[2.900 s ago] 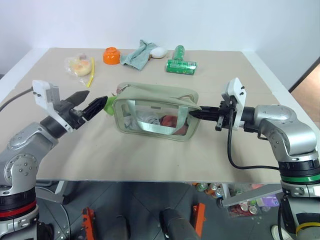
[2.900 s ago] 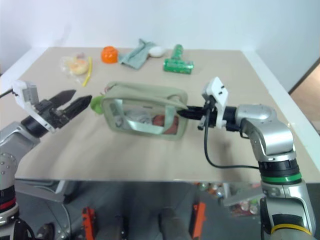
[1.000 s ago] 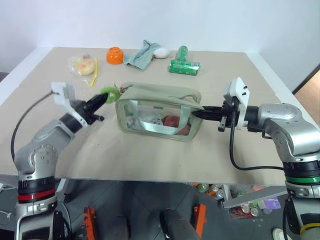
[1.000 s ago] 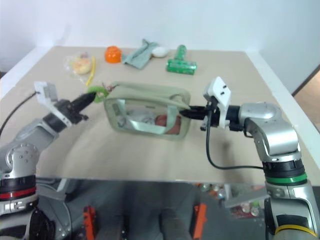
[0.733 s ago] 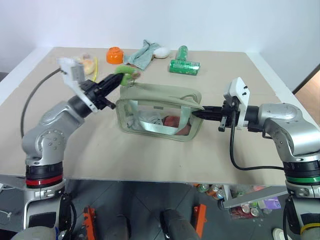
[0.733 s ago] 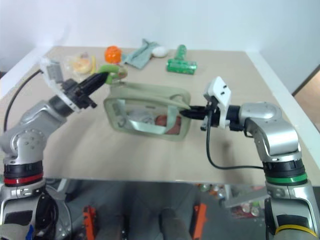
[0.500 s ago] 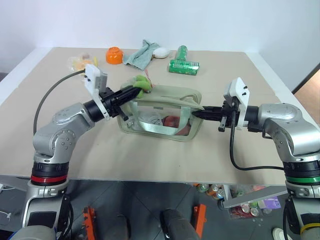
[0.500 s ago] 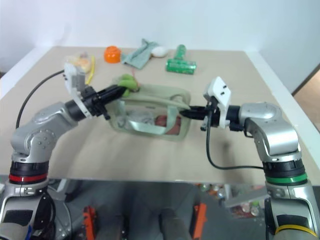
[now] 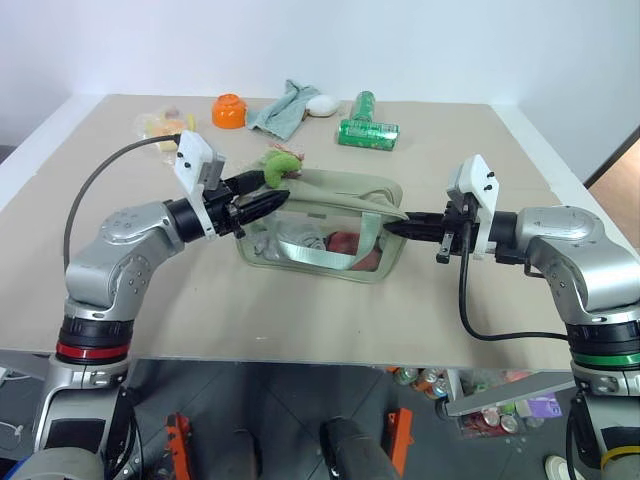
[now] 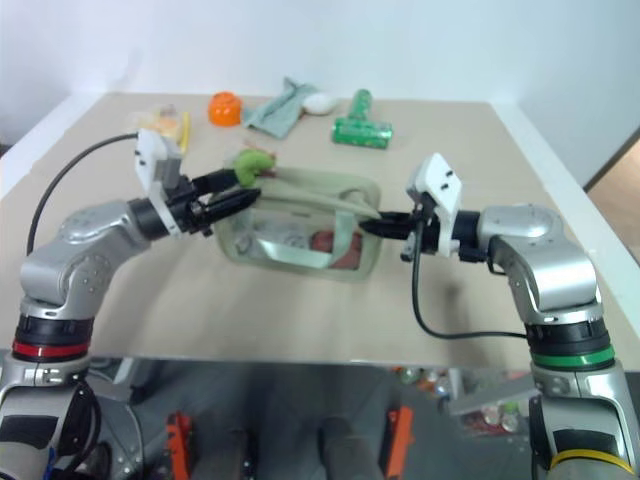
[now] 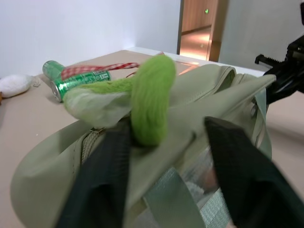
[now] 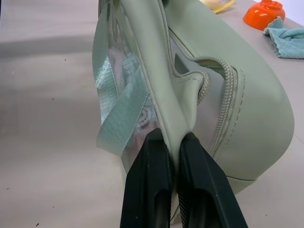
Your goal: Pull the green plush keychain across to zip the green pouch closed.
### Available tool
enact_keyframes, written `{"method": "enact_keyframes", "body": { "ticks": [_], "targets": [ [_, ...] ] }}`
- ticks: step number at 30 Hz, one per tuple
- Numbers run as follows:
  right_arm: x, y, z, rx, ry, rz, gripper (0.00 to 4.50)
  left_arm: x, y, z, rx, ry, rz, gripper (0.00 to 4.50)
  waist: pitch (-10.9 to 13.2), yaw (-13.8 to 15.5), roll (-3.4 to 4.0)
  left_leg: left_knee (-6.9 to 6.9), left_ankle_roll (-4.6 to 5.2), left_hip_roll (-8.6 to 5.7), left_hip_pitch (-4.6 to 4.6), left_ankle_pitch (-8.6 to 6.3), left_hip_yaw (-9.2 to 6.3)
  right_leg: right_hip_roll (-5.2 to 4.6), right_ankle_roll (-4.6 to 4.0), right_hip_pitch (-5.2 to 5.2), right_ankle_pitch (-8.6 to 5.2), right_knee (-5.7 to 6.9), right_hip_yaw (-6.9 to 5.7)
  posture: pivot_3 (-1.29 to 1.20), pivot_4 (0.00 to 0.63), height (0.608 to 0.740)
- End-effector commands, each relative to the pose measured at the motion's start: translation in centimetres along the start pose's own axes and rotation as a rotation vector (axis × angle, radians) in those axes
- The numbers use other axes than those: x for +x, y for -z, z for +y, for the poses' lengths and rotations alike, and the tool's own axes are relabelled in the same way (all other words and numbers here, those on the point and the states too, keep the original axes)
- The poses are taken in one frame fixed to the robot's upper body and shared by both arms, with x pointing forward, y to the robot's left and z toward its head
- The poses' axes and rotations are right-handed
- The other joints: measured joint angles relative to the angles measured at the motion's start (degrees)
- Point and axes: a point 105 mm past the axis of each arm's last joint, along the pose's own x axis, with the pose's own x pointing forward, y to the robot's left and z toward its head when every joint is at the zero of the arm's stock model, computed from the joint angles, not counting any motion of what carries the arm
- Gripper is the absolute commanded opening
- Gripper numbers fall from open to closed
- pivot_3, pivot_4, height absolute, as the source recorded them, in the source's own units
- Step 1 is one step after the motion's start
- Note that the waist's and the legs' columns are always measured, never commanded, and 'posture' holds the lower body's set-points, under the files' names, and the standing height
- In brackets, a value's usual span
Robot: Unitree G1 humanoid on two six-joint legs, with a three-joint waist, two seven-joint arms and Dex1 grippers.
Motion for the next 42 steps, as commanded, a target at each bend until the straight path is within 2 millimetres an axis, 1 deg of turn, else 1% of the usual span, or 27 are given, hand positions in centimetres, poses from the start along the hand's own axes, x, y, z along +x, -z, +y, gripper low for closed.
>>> {"method": "enact_keyframes", "body": {
  "ticks": [1,2,3,10,14,18,21,24,25,29,32,33,34,37,38,41,42],
  "targets": [
    [-0.3,-1.4,-0.2,-0.054,0.006,-0.02,0.0,-0.9,-1.4,0.3,0.085,-0.001,-0.016,3.99,0.0,0.0,0.0,0.0,0.0,0.0,0.0,0.0,0.0,0.0,0.0,0.0,0.0,0.0,0.0,0.0,0.15,0.74],
    [-0.3,-1.4,-0.2,-0.055,0.005,-0.02,0.0,-1.1,-1.3,0.1,0.098,0.009,-0.001,4.3,0.0,0.0,0.0,0.0,0.0,0.0,0.0,0.0,0.01,0.0,0.0,0.0,0.0,0.0,0.01,0.0,0.15,0.74],
    [-0.2,-1.4,-0.2,-0.056,0.005,-0.02,0.0,-1.3,-1.1,0.1,0.103,0.012,0.013,4.47,0.0,0.0,0.0,0.0,0.0,0.0,0.0,0.0,0.01,0.0,0.0,0.0,0.0,0.0,0.01,0.0,0.15,0.74],
    [-0.2,-1.4,-0.2,-0.058,-0.002,-0.017,0.0,-3.5,-0.4,1.4,0.122,-0.069,0.056,4.47,0.0,0.0,0.0,-0.02,0.0,0.01,0.0,0.0,0.01,0.0,0.0,-0.03,0.0,0.0,0.01,0.0,0.15,0.74],
    [-0.2,-1.4,-0.2,-0.058,-0.005,-0.016,0.0,-4.3,0.4,1.5,0.18,-0.087,0.068,4.47,0.0,0.0,0.0,-0.02,0.0,0.01,0.0,0.0,0.03,-0.01,0.0,-0.03,-0.01,0.0,0.02,0.0,0.15,0.74],
    [-0.2,-1.4,-0.1,-0.059,-0.007,-0.015,0.0,-4.4,1.4,1.3,0.187,-0.088,0.066,4.47,0.0,0.0,0.0,-0.02,0.0,0.01,-0.01,0.0,0.03,-0.01,0.0,-0.03,0.0,0.0,0.01,0.0,0.15,0.74],
    [-0.3,-1.3,-0.1,-0.06,-0.007,-0.011,0.0,-4.1,1.7,1.2,0.191,-0.086,0.052,4.47,0.0,0.0,0.0,0.0,0.0,0.01,-0.01,0.0,0.03,-0.01,-0.01,-0.03,0.0,0.0,0.01,0.0,0.15,0.74],
    [-0.3,-1.3,0.0,-0.06,-0.006,-0.008,0.0,-3.8,2.0,1.5,0.136,-0.098,0.029,4.47,0.0,0.0,0.01,0.0,0.0,0.01,0.0,0.0,0.04,-0.01,-0.01,-0.02,0.0,0.0,0.02,0.0,0.15,0.74],
    [-0.3,-1.3,0.0,-0.06,-0.005,-0.008,0.0,-3.7,2.0,1.6,0.099,-0.105,0.01,4.24,0.0,0.1,0.0,-0.01,0.0,0.01,0.0,0.0,0.03,-0.01,-0.01,-0.02,0.0,0.0,0.01,0.0,0.15,0.74],
    [-0.5,-1.3,0.0,-0.06,-0.003,-0.007,0.0,-3.2,2.7,1.7,0.019,-0.097,0.01,2.96,0.0,0.0,0.0,0.0,0.0,0.01,-0.02,0.0,0.03,-0.01,-0.01,-0.02,0.0,0.0,0.01,0.0,0.15,0.74],
    [-0.6,-1.4,0.1,-0.059,-0.003,-0.007,0.0,-3.0,2.8,1.8,0.007,-0.1,-0.003,1.94,0.0,0.0,0.0,-0.01,0.0,0.01,-0.01,0.0,0.03,0.0,-0.01,-0.03,0.0,0.0,0.01,0.0,0.15,0.74],
    [-0.6,-1.3,0.1,-0.059,-0.003,-0.005,0.0,-2.9,2.8,1.8,0.005,-0.098,-0.008,1.75,0.0,0.1,0.0,-0.02,0.0,0.01,-0.01,0.0,0.01,0.0,-0.01,-0.02,0.0,0.0,0.0,0.0,0.15,0.74],
    [-0.7,-1.3,0.1,-0.059,-0.002,-0.004,0.0,-2.8,2.7,1.8,0.008,-0.094,-0.012,1.28,0.0,0.1,0.0,-0.01,0.0,0.01,-0.02,0.0,0.01,0.0,-0.01,-0.02,0.0,0.0,-0.01,0.0,0.15,0.74],
    [-0.8,-1.3,0.2,-0.059,0.0,-0.003,0.0,-2.7,2.5,1.9,0.019,-0.085,-0.012,0.32,0.0,0.1,0.0,-0.01,0.0,0.0,-0.02,0.0,0.02,-0.02,0.0,-0.01,0.0,0.0,0.01,0.0,0.15,0.74],
    [-0.8,-1.3,0.2,-0.059,0.0,-0.005,0.0,-2.8,2.4,1.9,0.022,-0.081,-0.012,0.11,0.0,0.1,0.0,-0.01,0.0,0.0,-0.02,0.0,0.02,-0.02,0.0,-0.02,0.0,0.0,0.01,0.0,0.15,0.74],
    [-0.9,-1.7,0.1,-0.012,-0.005,-0.037,0.0,-2.9,2.2,1.9,0.034,-0.075,-0.008,0.11,0.0,0.1,0.0,0.0,0.0,0.0,-0.02,0.0,0.02,-0.02,0.0,-0.02,0.0,0.0,0.0,0.0,0.15,0.74],
    [-1.0,-1.7,0.1,0.006,-0.01,-0.038,0.57,-3.0,2.0,2.0,0.035,-0.076,-0.009,0.0,0.0,0.1,0.0,-0.01,0.0,0.0,-0.02,0.0,0.01,-0.02,0.0,-0.02,0.0,0.0,0.0,0.0,0.15,0.74]
  ]
}}
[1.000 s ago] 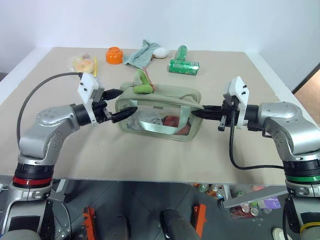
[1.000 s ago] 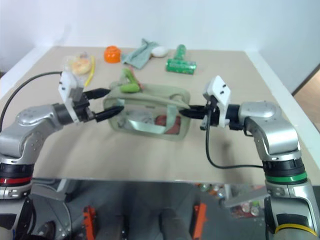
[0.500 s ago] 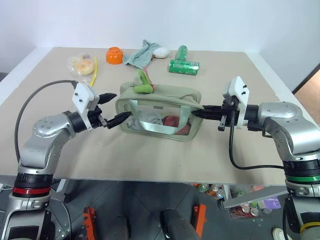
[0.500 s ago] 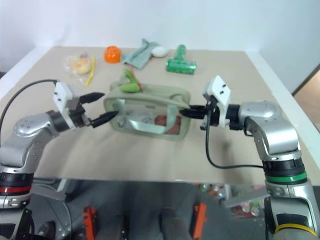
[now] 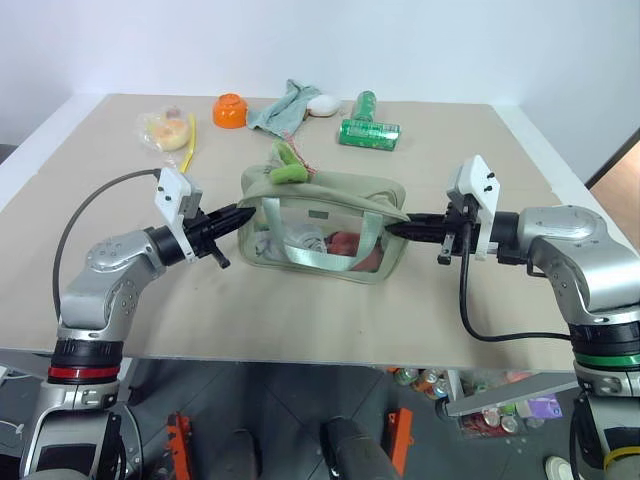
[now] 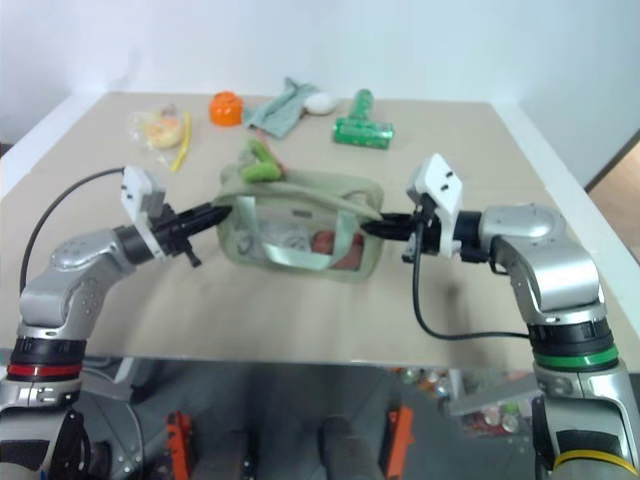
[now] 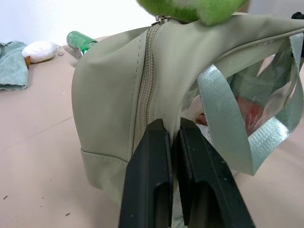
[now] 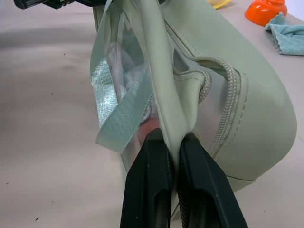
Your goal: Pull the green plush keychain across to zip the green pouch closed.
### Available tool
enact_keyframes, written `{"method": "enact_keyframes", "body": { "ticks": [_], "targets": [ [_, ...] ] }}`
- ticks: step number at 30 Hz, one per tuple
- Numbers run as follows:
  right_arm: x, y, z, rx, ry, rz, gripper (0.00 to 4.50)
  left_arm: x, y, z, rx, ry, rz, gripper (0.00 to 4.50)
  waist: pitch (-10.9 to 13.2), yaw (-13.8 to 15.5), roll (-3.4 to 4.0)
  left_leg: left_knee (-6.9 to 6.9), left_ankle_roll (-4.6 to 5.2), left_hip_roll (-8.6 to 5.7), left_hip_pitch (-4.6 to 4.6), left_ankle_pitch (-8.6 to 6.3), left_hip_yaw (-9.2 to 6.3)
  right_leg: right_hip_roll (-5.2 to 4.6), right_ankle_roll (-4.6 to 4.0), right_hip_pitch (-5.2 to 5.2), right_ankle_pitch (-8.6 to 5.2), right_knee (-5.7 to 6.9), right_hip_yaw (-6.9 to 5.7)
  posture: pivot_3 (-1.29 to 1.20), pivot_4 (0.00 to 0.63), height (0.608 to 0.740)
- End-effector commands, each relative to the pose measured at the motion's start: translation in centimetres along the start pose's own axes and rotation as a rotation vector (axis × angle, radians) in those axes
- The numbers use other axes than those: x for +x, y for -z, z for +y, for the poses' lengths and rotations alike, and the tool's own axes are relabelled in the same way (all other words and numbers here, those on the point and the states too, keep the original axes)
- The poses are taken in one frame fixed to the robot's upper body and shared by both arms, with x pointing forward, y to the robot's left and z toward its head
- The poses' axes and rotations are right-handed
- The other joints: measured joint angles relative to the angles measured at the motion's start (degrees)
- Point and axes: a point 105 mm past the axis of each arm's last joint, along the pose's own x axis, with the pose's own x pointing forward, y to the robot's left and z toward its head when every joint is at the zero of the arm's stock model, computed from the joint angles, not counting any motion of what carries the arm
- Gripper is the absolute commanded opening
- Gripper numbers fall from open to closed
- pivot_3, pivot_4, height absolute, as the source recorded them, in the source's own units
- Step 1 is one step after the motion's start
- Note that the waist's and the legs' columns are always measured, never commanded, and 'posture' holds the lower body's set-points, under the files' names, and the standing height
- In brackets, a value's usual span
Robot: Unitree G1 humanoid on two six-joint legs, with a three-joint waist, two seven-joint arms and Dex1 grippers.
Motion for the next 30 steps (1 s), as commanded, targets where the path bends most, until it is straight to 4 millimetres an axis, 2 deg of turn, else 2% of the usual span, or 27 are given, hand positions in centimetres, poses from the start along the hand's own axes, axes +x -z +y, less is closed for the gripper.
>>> {"method": "enact_keyframes", "body": {
  "ticks": [1,2,3,4,5,6,8,9,11,12,15,17,18,20,22,23,26,30],
  "targets": [
    [-0.8,-1.7,0.1,-0.002,-0.009,-0.047,0.73,-0.2,-2.2,0.3,0.064,0.003,-0.045,0.0,0.0,0.0,0.0,0.0,0.0,0.0,0.0,0.0,0.0,0.0,0.0,0.0,0.0,0.0,0.0,0.0,0.15,0.74],
    [-0.8,-1.6,0.2,-0.003,-0.017,-0.037,0.97,-0.2,-2.3,0.3,0.066,0.003,-0.047,0.0,0.0,0.0,0.0,0.0,0.0,0.0,0.0,0.0,0.0,0.0,0.0,0.0,0.0,0.0,0.01,0.0,0.15,0.74],
    [-0.8,-1.6,0.3,-0.002,-0.025,-0.03,1.48,-0.3,-2.4,0.2,0.068,0.003,-0.049,0.0,0.0,0.0,0.0,0.0,0.0,0.0,0.0,0.0,0.0,0.0,0.0,0.0,0.0,0.0,0.01,0.0,0.15,0.74],
    [-0.9,-1.5,0.4,0.008,-0.034,-0.024,1.65,-0.3,-2.5,0.2,0.068,0.002,-0.05,0.0,0.0,0.0,0.0,0.0,0.0,0.0,0.0,0.0,0.0,0.0,0.0,0.0,0.0,0.0,0.01,0.0,0.15,0.74],
    [-1.0,-1.4,0.5,0.012,-0.039,-0.019,2.02,-0.3,-2.5,0.2,0.07,0.0,-0.049,0.0,0.0,0.0,0.0,0.0,0.0,0.0,0.0,0.0,0.0,0.0,0.0,0.0,0.0,0.0,0.01,0.0,0.15,0.74],
    [-1.2,-1.4,0.3,0.004,-0.025,-0.021,2.27,-0.3,-2.4,0.2,0.071,-0.001,-0.045,0.0,0.0,0.0,0.0,0.0,0.0,0.0,0.0,0.0,0.0,0.0,0.0,0.0,0.0,0.0,0.01,0.0,0.15,0.74],
    [-2.1,-1.8,-0.7,-0.014,0.022,-0.031,3.13,-0.3,-2.2,0.2,0.074,-0.005,-0.035,0.0,0.0,0.0,0.0,0.0,0.0,0.0,0.0,0.0,0.01,0.0,0.0,0.0,0.0,0.0,0.01,0.0,0.15,0.74],
    [-2.5,-2.0,-1.1,-0.02,0.037,-0.03,3.27,-0.3,-2.1,0.2,0.074,-0.004,-0.032,0.0,0.0,0.0,0.0,0.0,0.0,0.0,0.0,0.0,0.01,0.0,0.0,0.0,0.0,0.0,0.01,0.0,0.15,0.74],
    [-3.5,-3.0,-1.8,-0.027,0.061,-0.038,4.15,-0.3,-2.0,0.1,0.071,-0.003,-0.033,0.0,0.0,0.0,0.0,0.0,0.0,0.0,0.0,0.0,0.0,0.0,0.0,0.0,0.0,0.0,0.0,0.0,0.15,0.74],
    [-4.0,-4.0,-2.1,-0.039,0.065,-0.058,4.41,-0.2,-2.0,0.0,0.071,0.0,-0.033,0.0,0.0,-0.1,0.01,0.0,0.0,0.0,0.0,0.0,0.02,0.0,0.0,-0.01,0.0,0.0,0.02,0.0,0.15,0.74],
    [-4.1,-7.2,-2.3,-0.099,0.065,-0.134,4.41,-0.1,-2.0,-0.2,0.071,0.003,-0.032,0.0,0.0,-0.3,0.03,0.0,0.0,0.01,0.03,0.0,0.08,0.0,-0.01,-0.02,0.01,0.0,0.07,0.0,0.15,0.74],
    [-3.2,-9.6,-2.0,-0.17,0.057,-0.193,4.41,-0.2,-2.0,-0.2,0.07,0.0,-0.032,0.0,0.0,-0.3,0.02,-0.04,0.0,0.03,0.04,0.0,0.05,0.04,-0.03,-0.03,0.02,0.01,0.05,0.0,0.15,0.74],
    [-2.9,-10.1,-2.0,-0.184,0.055,-0.204,4.41,-0.2,-2.0,-0.1,0.07,-0.001,-0.032,0.0,0.0,-0.3,0.02,-0.04,0.0,0.07,0.07,0.0,0.04,0.08,-0.04,-0.02,0.02,0.01,0.04,0.0,0.15,0.74],
    [-1.0,-11.3,-0.5,-0.234,-0.013,-0.228,4.41,-0.2,-2.0,-0.2,0.068,-0.003,-0.032,0.0,0.0,-0.2,0.02,-0.07,0.0,0.08,0.06,0.0,-0.01,0.11,-0.05,-0.02,0.03,0.01,0.0,0.0,0.15,0.74],
    [2.2,-11.8,2.1,-0.28,-0.132,-0.249,4.41,-0.2,-2.1,-0.3,0.064,-0.007,-0.036,0.0,0.0,-0.4,0.02,-0.08,0.0,0.08,0.06,0.0,0.0,0.11,-0.05,-0.03,0.03,0.01,0.01,0.0,0.15,0.74],
    [3.0,-11.9,2.8,-0.288,-0.159,-0.257,4.41,-0.2,-2.1,-0.4,0.063,-0.008,-0.037,0.0,0.0,-0.5,0.02,-0.09,0.0,0.1,0.05,0.0,0.02,0.11,-0.05,-0.05,0.03,0.01,0.04,0.0,0.15,0.74],
    [5.0,-11.1,3.0,-0.313,-0.172,-0.237,4.41,-0.2,-2.0,-0.5,0.048,-0.016,-0.042,0.0,0.0,-0.2,0.03,-0.09,0.0,0.11,-0.05,0.0,-0.02,0.11,-0.06,-0.11,0.03,0.02,-0.01,0.0,0.15,0.74],
    [6.1,-11.5,2.5,-0.317,-0.162,-0.255,4.41,-0.2,-1.9,-0.7,0.04,-0.02,-0.042,0.0,0.0,0.3,0.02,-0.04,0.0,-0.05,-0.22,0.0,-0.04,-0.14,-0.04,-0.14,0.02,-0.01,-0.09,0.0,0.15,0.74]
  ]
}}
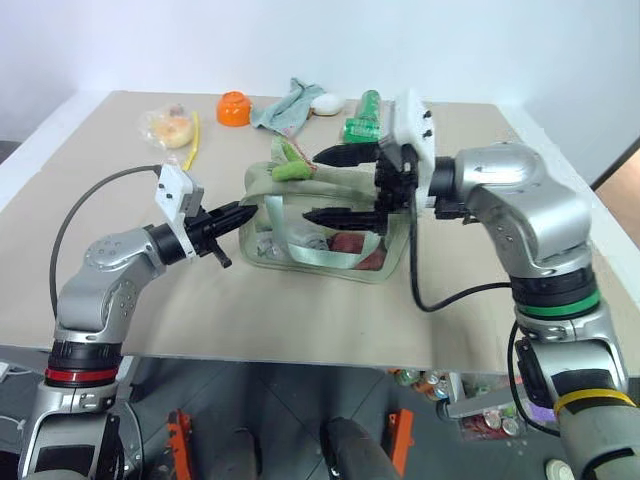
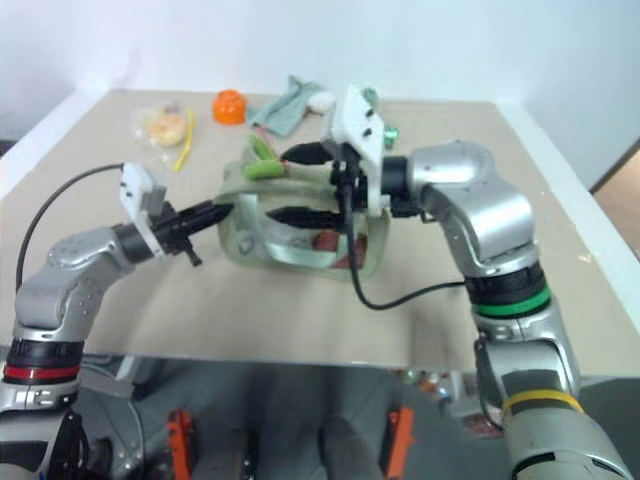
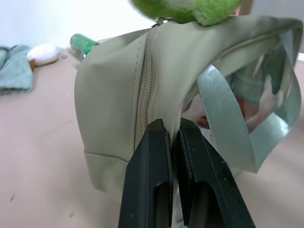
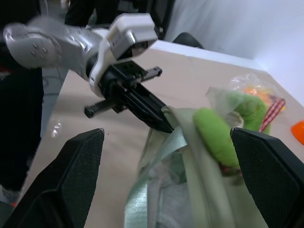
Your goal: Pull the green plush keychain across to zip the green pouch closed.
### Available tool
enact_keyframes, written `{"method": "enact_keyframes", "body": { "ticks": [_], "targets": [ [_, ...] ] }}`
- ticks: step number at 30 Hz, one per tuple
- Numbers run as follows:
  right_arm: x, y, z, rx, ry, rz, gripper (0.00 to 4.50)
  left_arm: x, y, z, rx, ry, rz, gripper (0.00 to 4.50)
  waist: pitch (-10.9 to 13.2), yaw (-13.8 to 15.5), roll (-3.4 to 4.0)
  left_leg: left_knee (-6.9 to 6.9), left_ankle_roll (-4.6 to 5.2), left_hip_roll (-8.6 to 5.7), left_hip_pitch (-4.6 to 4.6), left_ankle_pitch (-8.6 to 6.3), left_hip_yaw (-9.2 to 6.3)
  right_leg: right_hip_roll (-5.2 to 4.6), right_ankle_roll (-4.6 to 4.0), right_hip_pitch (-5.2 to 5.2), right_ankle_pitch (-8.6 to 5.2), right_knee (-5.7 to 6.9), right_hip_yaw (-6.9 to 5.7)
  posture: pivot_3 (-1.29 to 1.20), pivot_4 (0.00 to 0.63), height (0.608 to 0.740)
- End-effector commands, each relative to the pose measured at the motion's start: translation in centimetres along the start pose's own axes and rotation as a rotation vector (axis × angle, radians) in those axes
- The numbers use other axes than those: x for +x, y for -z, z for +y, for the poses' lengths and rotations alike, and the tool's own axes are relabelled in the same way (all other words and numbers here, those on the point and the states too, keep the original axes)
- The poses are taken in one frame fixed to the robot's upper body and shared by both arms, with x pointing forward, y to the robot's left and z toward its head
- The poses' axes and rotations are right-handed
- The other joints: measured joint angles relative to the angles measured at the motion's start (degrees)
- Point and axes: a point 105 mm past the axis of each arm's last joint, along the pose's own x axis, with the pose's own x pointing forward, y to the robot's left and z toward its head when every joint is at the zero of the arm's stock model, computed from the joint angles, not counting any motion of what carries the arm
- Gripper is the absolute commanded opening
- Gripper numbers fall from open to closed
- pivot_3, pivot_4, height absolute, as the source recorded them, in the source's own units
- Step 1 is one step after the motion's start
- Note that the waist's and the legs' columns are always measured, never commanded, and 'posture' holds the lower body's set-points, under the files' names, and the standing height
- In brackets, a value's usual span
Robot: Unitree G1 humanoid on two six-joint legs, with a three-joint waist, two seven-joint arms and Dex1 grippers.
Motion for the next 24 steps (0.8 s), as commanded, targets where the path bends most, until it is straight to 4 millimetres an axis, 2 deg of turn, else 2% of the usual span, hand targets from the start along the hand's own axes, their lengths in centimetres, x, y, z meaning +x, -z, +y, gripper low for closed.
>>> {"method": "enact_keyframes", "body": {
  "ticks": [1,8,22,24],
  "targets": [
    [0.1,-1.8,-1.7,-0.074,0.058,-0.037,4.41,-0.1,-1.6,-0.2,0.037,-0.004,-0.052,0.0,0.0,-0.1,0.0,0.02,0.0,-0.04,-0.03,0.0,0.01,-0.06,0.0,0.0,0.0,-0.01,0.0,0.0,0.15,0.74],
    [0.7,-2.0,-3.3,-0.079,0.079,-0.032,4.41,-0.2,-1.5,-0.2,0.038,-0.004,-0.047,0.0,0.0,-0.2,0.0,0.02,0.0,-0.06,0.01,0.0,-0.04,-0.08,-0.01,0.01,0.0,0.0,-0.08,0.0,0.15,0.74],
    [2.8,-0.9,-3.1,-0.07,0.057,-0.011,4.41,0.0,-1.5,-0.6,0.037,-0.006,-0.053,0.0,0.0,-0.2,0.0,0.02,0.0,-0.06,0.0,0.0,-0.06,-0.08,-0.03,0.01,0.02,0.0,-0.09,0.0,0.15,0.74],
    [3.0,-0.6,-3.1,-0.068,0.054,-0.004,3.9,0.0,-1.5,-0.6,0.036,-0.006,-0.052,0.0,0.0,-0.2,0.0,0.02,0.0,-0.06,0.0,0.0,-0.06,-0.08,-0.03,0.02,0.02,0.0,-0.09,0.0,0.15,0.74]
  ]
}}
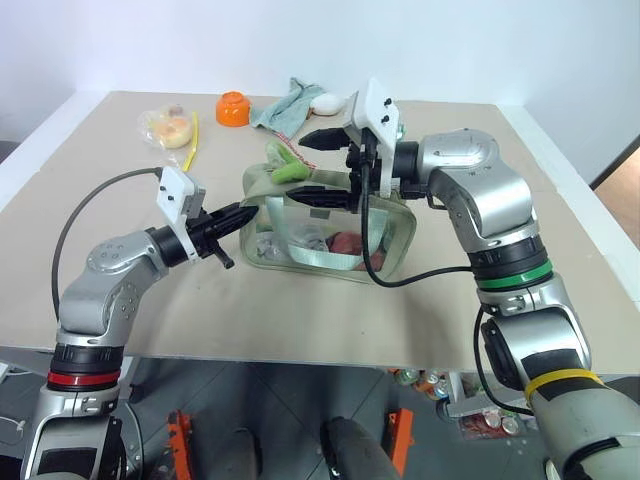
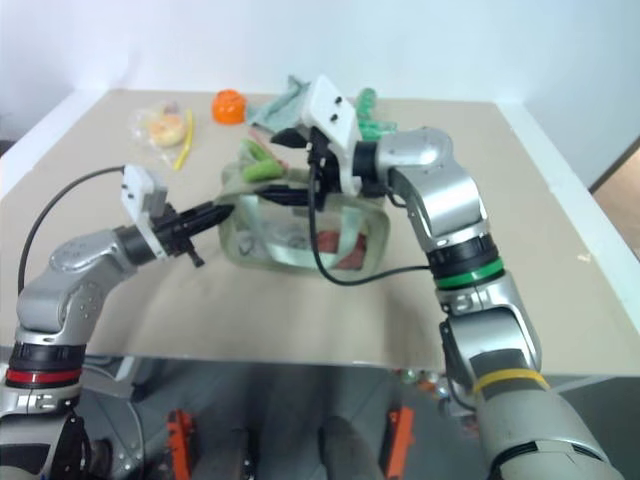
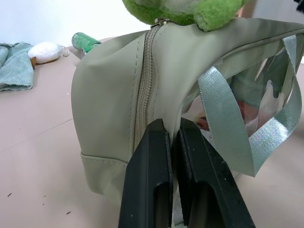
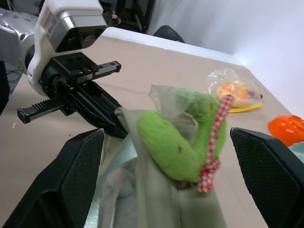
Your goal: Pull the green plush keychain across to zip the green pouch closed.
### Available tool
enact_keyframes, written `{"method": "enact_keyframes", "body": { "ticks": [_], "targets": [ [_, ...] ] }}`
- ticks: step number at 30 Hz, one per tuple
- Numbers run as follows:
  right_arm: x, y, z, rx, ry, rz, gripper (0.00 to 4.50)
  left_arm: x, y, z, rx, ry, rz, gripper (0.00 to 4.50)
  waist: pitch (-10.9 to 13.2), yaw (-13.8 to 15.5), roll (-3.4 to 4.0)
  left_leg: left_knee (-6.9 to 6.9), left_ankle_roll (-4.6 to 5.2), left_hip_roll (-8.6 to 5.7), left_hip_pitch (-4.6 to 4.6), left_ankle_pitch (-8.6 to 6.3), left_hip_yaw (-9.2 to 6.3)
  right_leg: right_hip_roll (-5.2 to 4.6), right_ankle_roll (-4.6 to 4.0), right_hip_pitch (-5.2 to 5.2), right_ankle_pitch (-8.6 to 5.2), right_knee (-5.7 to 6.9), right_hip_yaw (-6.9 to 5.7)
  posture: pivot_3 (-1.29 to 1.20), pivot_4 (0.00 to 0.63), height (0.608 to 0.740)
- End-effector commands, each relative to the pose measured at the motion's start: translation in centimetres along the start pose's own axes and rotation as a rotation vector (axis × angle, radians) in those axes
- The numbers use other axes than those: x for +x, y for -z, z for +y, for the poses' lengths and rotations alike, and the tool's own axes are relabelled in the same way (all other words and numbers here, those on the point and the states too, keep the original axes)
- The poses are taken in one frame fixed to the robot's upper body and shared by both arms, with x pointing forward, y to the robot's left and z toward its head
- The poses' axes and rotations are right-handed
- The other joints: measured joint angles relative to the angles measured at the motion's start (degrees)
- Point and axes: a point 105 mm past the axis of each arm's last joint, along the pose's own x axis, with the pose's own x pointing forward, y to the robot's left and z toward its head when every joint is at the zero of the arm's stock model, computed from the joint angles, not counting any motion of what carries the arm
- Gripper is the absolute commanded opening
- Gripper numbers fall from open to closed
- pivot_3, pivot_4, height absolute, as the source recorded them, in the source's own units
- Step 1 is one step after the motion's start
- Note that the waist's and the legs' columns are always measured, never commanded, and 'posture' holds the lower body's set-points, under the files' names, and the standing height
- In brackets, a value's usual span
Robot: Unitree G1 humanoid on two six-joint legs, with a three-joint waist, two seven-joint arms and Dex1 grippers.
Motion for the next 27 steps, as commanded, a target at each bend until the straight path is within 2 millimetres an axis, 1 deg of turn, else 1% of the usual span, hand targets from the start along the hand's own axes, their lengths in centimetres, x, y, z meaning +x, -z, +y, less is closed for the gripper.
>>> {"method": "enact_keyframes", "body": {
  "ticks": [1,3,8,11,12,17,20,26,27],
  "targets": [
    [0.1,-1.4,-0.2,-0.054,0.001,-0.025,3.69,-0.2,-1.3,-0.3,0.038,-0.002,-0.038,0.0,0.0,0.0,0.0,0.0,0.0,0.0,0.0,0.0,0.0,0.0,0.0,0.0,0.0,0.0,0.0,0.0,0.15,0.74],
    [0.2,-1.4,-0.3,-0.046,0.005,-0.029,2.9,-0.2,-1.2,-0.3,0.038,-0.002,-0.038,0.0,0.0,0.0,0.0,0.0,0.0,0.0,0.0,0.0,0.0,0.0,-0.01,0.0,0.01,0.0,0.0,0.0,0.15,0.74],
    [0.0,-1.2,-0.4,-0.036,0.01,-0.027,1.17,-0.2,-1.1,-0.4,0.035,-0.002,-0.035,0.0,0.0,0.0,0.0,-0.01,0.0,0.0,0.0,0.0,-0.02,0.0,-0.03,0.0,0.02,0.0,-0.01,0.0,0.15,0.74],
    [0.0,-1.3,-0.5,-0.02,0.009,-0.035,0.18,-0.1,-0.9,-0.5,0.033,-0.001,-0.033,0.0,0.0,0.0,0.0,0.0,0.0,-0.01,0.0,0.0,-0.01,0.0,-0.02,0.0,0.02,0.0,-0.01,0.0,0.15,0.74],
    [-0.1,-1.3,-0.5,-0.018,0.008,-0.037,0.02,-0.1,-0.9,-0.5,0.033,-0.001,-0.033,0.0,0.0,0.0,0.0,0.0,0.0,0.0,0.0,0.0,-0.02,0.0,-0.03,0.0,0.02,0.0,-0.01,0.0,0.15,0.74],
    [-0.3,-1.4,-0.6,-0.026,0.011,-0.033,0.02,-0.1,-0.9,-0.5,0.022,-0.006,-0.035,0.0,0.0,0.0,0.0,0.0,0.0,0.0,0.0,0.0,-0.03,0.0,-0.03,0.0,0.02,0.0,-0.02,0.0,0.15,0.74],
    [-1.0,-1.4,-0.9,-0.061,0.017,-0.019,0.02,-0.2,-1.1,-0.1,0.002,-0.033,-0.054,0.0,0.0,0.0,0.0,0.0,0.0,-0.01,0.0,0.0,-0.02,-0.01,-0.02,0.0,0.01,0.0,-0.02,0.0,0.15,0.74],
    [-3.6,-1.0,-2.3,-0.099,0.077,0.023,0.02,-0.7,-1.4,0.8,-0.014,-0.075,-0.069,0.0,0.0,0.0,0.0,-0.01,0.0,-0.01,-0.01,0.0,-0.03,-0.01,-0.01,0.0,0.01,0.0,-0.03,0.0,0.15,0.74],
    [-4.3,-0.7,-2.6,-0.099,0.097,0.039,0.02,-0.7,-1.4,0.9,-0.015,-0.079,-0.068,0.0,0.0,0.0,0.0,-0.01,0.0,-0.01,-0.01,0.0,-0.03,-0.01,-0.01,0.0,0.0,0.0,-0.03,0.0,0.15,0.74]
  ]
}}
